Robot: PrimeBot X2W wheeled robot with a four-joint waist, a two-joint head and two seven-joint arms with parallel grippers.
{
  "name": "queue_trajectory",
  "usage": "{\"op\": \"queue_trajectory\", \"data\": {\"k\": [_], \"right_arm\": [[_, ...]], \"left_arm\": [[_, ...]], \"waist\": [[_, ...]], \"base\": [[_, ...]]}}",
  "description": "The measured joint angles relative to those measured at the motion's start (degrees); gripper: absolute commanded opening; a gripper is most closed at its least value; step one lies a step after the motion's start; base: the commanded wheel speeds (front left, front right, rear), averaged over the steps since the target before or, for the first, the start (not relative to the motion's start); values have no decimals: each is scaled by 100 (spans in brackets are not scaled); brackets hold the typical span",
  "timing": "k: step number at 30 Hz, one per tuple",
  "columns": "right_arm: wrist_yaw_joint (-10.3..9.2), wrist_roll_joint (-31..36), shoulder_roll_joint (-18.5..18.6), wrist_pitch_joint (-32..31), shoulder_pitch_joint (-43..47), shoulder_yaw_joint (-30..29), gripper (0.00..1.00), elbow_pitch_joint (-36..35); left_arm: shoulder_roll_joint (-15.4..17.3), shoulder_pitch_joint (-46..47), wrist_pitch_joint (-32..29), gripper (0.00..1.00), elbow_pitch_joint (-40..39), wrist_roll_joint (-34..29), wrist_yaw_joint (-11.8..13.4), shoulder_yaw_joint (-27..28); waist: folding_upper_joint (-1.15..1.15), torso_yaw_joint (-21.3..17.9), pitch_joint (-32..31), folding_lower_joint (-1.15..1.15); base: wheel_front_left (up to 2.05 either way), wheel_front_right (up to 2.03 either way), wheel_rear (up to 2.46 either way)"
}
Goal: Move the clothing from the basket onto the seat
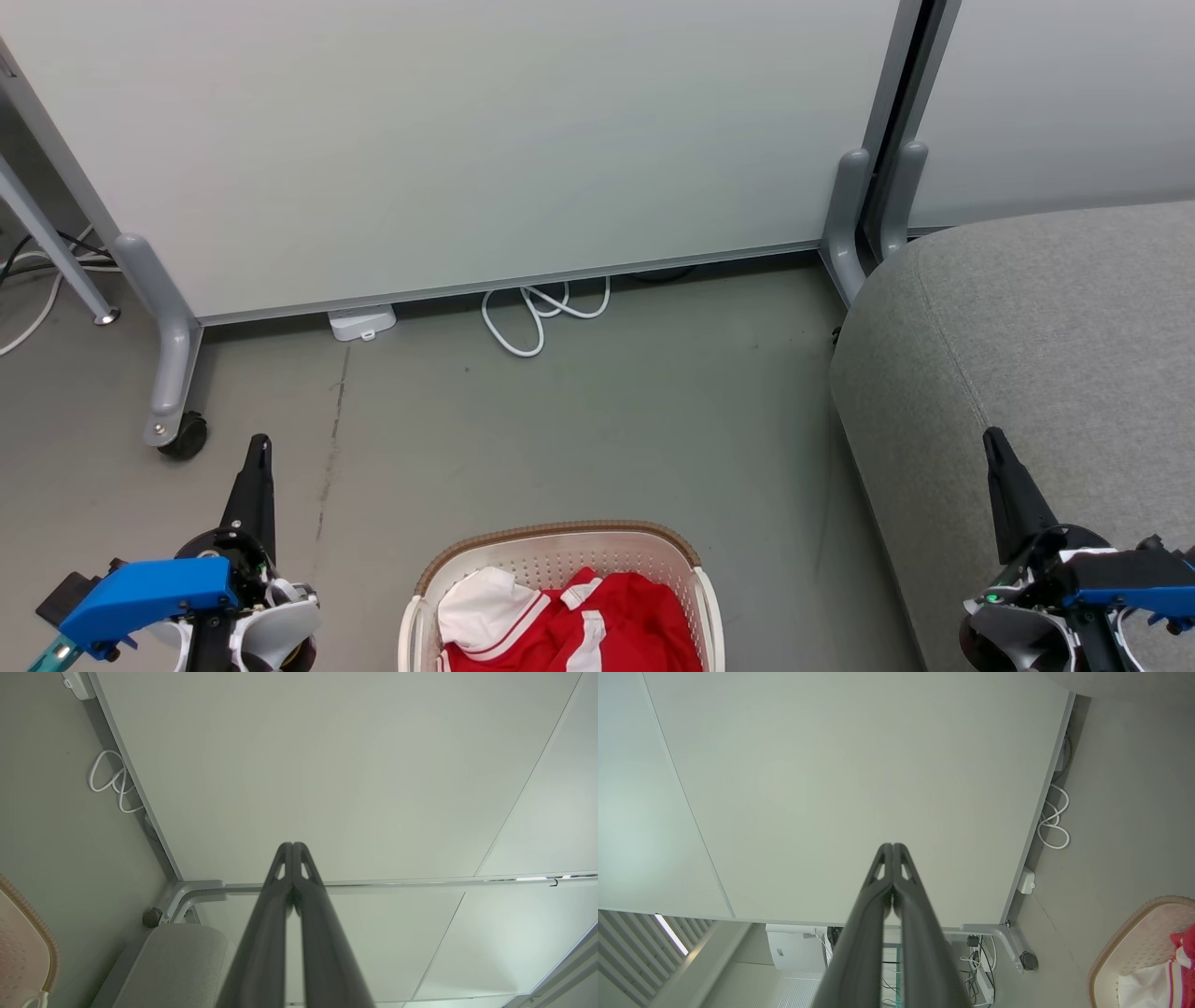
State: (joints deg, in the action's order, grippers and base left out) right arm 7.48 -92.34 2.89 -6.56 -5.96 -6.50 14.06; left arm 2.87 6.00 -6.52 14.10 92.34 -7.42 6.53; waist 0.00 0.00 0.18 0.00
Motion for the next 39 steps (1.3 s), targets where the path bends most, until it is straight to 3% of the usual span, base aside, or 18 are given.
{"op": "queue_trajectory", "data": {"k": [18,19,20,21,30,39], "right_arm": [[0,0,0,0,0,0,0,0],[0,1,-1,0,9,1,100,15],[-1,1,-3,0,38,5,0,48],[-2,1,-10,0,87,9,100,105],[-10,135,-51,154,291,64,100,311],[-10,866,-49,403,266,160,100,223]], "left_arm": [[0,0,0,0,0,0,0,0],[-1,-7,2,100,15,1,0,-1],[-5,-36,7,0,56,1,1,-1],[-12,-93,7,100,102,1,4,-2],[-70,-351,166,100,258,-149,7,-63],[-69,-305,411,100,145,-845,7,-177]], "waist": [[0,0,0,0],[0,0,0,0],[0,0,0,0],[0,0,0,0],[0,4,8,0],[0,15,25,0]], "base": [[0,0,0],[0,0,0],[0,0,0],[0,0,0],[0,0,0],[0,0,0]]}}
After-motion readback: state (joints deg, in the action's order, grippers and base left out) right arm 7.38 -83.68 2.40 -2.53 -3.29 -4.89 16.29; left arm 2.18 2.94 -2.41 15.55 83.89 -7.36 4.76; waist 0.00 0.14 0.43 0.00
